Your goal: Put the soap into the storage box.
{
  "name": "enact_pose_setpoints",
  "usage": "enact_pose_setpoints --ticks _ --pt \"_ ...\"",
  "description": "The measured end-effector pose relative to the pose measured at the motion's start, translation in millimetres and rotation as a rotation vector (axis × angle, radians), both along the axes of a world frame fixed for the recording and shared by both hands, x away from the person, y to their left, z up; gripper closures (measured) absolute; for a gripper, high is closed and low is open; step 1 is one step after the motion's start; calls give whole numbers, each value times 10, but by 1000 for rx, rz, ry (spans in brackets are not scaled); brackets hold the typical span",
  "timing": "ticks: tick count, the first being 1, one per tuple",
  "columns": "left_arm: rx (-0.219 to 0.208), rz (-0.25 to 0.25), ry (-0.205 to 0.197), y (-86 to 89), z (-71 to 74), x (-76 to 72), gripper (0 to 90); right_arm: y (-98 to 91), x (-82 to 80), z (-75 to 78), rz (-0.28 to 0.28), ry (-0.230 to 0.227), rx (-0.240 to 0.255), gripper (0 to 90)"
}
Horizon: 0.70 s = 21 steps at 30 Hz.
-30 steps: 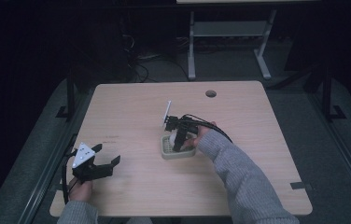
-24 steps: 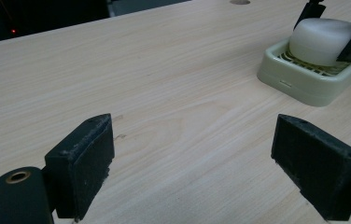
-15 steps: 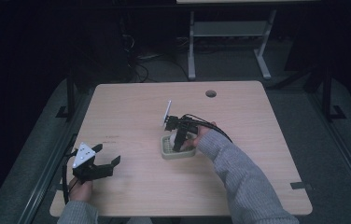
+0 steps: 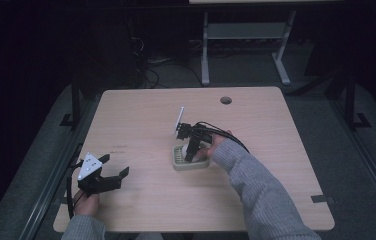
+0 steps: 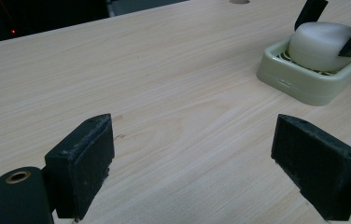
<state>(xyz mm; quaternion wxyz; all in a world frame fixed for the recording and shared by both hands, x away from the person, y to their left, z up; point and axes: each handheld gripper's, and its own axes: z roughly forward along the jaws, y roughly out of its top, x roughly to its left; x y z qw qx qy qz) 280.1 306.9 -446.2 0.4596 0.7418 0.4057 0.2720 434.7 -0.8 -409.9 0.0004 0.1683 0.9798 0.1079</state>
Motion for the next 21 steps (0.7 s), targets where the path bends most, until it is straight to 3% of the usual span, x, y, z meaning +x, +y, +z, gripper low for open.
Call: enact_pose_setpoints --ticks 21 --pt "3 0 -1 -1 0 -1 128 0 -7 15 -6 -5 10 224"
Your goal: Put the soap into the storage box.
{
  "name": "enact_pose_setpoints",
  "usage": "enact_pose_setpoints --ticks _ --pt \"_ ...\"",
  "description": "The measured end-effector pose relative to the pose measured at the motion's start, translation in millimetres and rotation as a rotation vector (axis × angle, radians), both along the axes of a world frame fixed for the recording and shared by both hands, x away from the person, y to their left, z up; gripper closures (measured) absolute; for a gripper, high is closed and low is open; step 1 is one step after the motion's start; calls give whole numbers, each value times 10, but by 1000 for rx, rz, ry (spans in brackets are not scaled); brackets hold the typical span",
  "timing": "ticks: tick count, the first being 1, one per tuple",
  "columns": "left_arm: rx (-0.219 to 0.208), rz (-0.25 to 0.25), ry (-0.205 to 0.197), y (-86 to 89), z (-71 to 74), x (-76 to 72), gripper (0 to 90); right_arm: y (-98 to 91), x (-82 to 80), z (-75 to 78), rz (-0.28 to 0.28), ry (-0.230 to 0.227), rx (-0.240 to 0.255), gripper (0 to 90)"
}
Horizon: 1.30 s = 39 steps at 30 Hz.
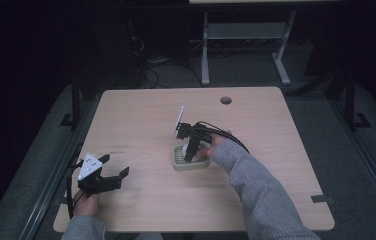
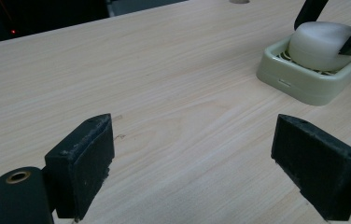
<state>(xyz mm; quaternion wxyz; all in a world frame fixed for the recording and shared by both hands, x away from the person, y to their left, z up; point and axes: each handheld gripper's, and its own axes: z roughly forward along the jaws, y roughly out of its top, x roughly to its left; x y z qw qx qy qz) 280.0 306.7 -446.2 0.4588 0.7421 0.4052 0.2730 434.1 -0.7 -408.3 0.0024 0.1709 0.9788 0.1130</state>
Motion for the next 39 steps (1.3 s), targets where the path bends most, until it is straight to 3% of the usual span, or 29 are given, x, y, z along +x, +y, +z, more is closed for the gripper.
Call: enact_pose_setpoints --ticks 20,39 --pt "4 -3 0 7 3 -9 128 -27 -42 68 -6 -18 21 214" --pt "3 -4 4 -19 -5 -10 128 -357 -147 204 -51 -48 73 218"
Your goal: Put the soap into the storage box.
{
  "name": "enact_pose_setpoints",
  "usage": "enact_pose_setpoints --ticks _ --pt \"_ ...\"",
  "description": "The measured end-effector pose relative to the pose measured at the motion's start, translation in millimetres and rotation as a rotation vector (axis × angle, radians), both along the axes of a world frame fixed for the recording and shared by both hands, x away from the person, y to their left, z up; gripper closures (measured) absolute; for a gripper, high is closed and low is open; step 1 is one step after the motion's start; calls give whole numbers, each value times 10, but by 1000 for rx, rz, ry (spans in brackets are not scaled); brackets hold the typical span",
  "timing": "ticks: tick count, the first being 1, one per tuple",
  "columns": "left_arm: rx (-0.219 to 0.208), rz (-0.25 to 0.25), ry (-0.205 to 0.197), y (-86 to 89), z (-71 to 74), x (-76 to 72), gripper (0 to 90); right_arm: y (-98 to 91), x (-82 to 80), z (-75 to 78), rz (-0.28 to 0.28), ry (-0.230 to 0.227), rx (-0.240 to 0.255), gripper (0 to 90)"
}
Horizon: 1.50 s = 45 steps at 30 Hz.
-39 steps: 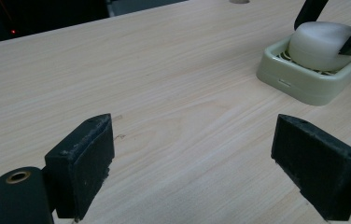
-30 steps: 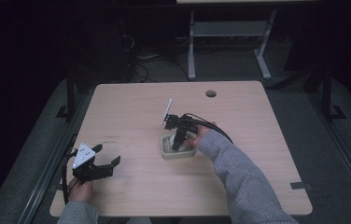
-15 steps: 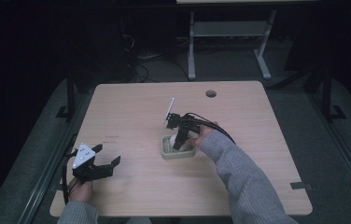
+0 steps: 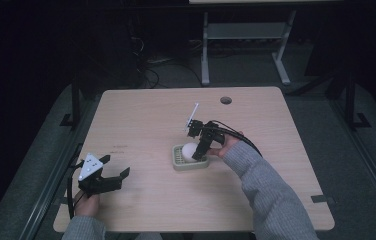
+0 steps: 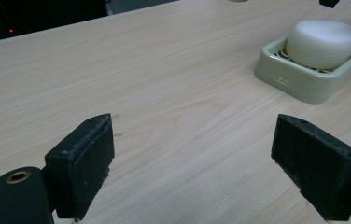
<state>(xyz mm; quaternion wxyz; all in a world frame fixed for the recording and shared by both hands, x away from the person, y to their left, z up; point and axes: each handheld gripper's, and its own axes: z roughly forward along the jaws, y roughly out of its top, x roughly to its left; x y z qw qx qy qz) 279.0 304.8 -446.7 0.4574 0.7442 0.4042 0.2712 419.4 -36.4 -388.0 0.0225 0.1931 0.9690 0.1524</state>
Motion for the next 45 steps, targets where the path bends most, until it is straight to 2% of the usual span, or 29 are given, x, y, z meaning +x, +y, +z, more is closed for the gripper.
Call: enact_pose_setpoints --ticks 8,24,38,45 --pt "14 -3 2 -2 0 0 128 -95 -30 39 -10 -5 14 219" --pt "11 -1 4 1 -2 1 128 -236 -90 55 -25 -3 41 221" --pt "12 -2 5 -3 -6 1 128 -449 -156 98 -51 -13 63 223" --pt "13 -3 7 -5 -8 1 128 -568 -195 59 -67 -10 68 223"
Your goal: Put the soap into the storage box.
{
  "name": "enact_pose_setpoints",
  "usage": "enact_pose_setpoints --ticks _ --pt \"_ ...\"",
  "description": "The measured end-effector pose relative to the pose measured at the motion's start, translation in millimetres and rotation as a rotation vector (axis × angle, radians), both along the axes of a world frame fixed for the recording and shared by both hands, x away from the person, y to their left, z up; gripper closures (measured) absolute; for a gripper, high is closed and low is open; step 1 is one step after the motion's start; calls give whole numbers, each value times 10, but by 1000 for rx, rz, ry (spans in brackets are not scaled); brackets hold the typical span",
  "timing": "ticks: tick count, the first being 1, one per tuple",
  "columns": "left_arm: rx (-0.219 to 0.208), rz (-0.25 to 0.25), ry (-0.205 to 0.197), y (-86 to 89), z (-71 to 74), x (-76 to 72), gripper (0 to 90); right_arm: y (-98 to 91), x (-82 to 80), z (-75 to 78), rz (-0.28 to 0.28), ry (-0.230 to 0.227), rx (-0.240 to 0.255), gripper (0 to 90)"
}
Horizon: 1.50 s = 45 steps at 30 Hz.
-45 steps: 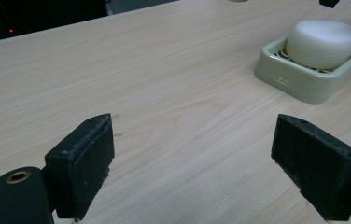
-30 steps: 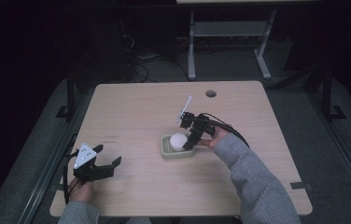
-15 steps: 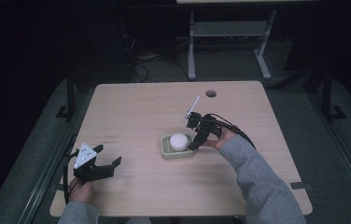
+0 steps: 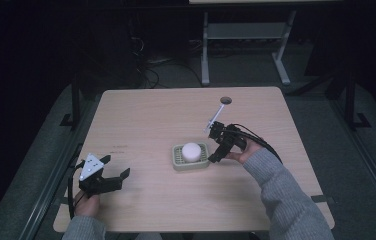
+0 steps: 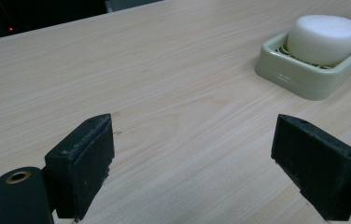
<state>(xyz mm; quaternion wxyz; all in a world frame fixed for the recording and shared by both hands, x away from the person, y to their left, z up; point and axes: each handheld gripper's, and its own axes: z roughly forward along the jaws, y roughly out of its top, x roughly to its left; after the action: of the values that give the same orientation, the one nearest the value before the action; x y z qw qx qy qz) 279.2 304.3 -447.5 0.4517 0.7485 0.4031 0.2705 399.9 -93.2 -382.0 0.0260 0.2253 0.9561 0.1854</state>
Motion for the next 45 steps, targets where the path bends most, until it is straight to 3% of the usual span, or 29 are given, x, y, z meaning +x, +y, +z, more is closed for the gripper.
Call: enact_pose_setpoints --ticks 14,26,45 --pt "9 -2 2 -5 -3 2 128 -226 -84 -54 -35 4 16 224" --pt "20 -1 3 -12 -2 0 128 -287 -148 -21 -37 -15 20 224" --pt "24 -4 6 -21 -7 0 128 -567 -288 -145 -82 1 41 224"
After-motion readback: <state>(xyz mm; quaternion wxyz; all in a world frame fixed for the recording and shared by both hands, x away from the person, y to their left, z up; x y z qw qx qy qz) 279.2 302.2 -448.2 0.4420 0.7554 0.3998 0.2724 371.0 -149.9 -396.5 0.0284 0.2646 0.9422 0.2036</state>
